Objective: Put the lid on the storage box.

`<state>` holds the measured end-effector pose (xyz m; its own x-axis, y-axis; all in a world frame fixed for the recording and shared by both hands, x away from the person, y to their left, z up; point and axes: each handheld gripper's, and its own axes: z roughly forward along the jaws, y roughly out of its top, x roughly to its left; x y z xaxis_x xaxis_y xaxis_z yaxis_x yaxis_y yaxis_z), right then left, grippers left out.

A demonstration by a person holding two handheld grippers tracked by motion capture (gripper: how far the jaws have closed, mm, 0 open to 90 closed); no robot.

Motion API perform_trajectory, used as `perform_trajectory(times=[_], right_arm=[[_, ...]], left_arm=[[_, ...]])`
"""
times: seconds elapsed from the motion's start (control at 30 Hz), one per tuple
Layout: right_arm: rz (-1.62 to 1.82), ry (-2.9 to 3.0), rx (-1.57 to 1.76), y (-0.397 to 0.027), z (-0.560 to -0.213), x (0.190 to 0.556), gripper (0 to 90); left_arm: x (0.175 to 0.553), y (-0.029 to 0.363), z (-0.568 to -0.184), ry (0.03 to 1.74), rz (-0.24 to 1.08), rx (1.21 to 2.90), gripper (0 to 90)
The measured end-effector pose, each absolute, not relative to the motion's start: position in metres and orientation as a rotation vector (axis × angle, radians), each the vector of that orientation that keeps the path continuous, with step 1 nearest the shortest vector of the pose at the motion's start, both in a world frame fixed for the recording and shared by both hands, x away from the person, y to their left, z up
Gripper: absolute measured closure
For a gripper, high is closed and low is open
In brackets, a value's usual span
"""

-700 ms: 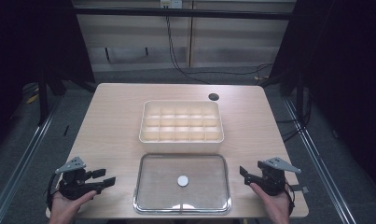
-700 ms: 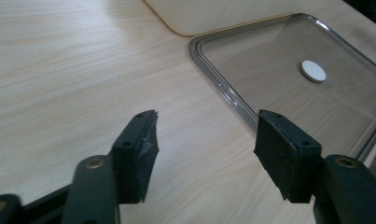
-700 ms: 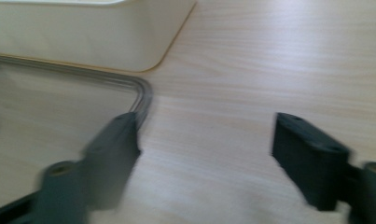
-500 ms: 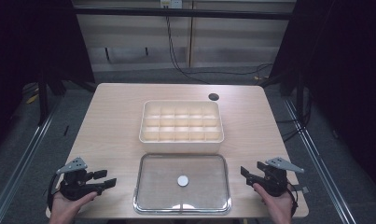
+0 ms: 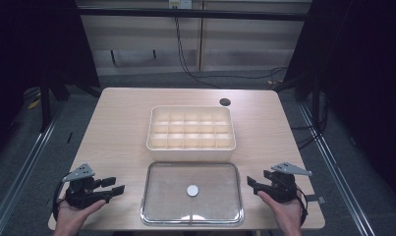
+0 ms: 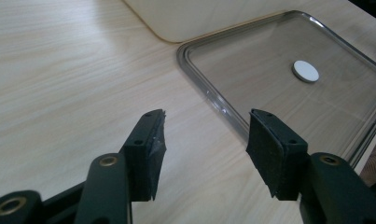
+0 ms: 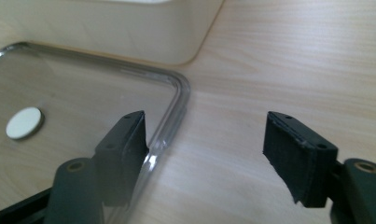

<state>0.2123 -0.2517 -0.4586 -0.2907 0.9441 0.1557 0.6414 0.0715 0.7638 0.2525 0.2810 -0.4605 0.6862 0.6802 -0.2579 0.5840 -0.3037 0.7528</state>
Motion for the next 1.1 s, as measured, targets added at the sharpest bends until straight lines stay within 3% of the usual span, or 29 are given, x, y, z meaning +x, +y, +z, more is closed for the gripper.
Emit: perform_trajectory(times=[0.4, 0.87, 1.1], right_arm=[[1.156, 2.022, 1.554, -0.228, -0.450, 0.244, 33.1], [1.092, 2.135, 1.588, -0.222, -0.482, 0.245, 38.2], [1.028, 2.155, 1.586, -0.218, -0.490, 0.248, 39.4]], left_arm=[[0.285, 0.249, -0.464, 0.986, 0.108, 2.110, 50.8], [0.289, 0.230, -0.481, 0.962, 0.091, 2.143, 47.8], [0.287, 0.225, -0.490, 0.945, 0.016, 2.160, 46.5]])
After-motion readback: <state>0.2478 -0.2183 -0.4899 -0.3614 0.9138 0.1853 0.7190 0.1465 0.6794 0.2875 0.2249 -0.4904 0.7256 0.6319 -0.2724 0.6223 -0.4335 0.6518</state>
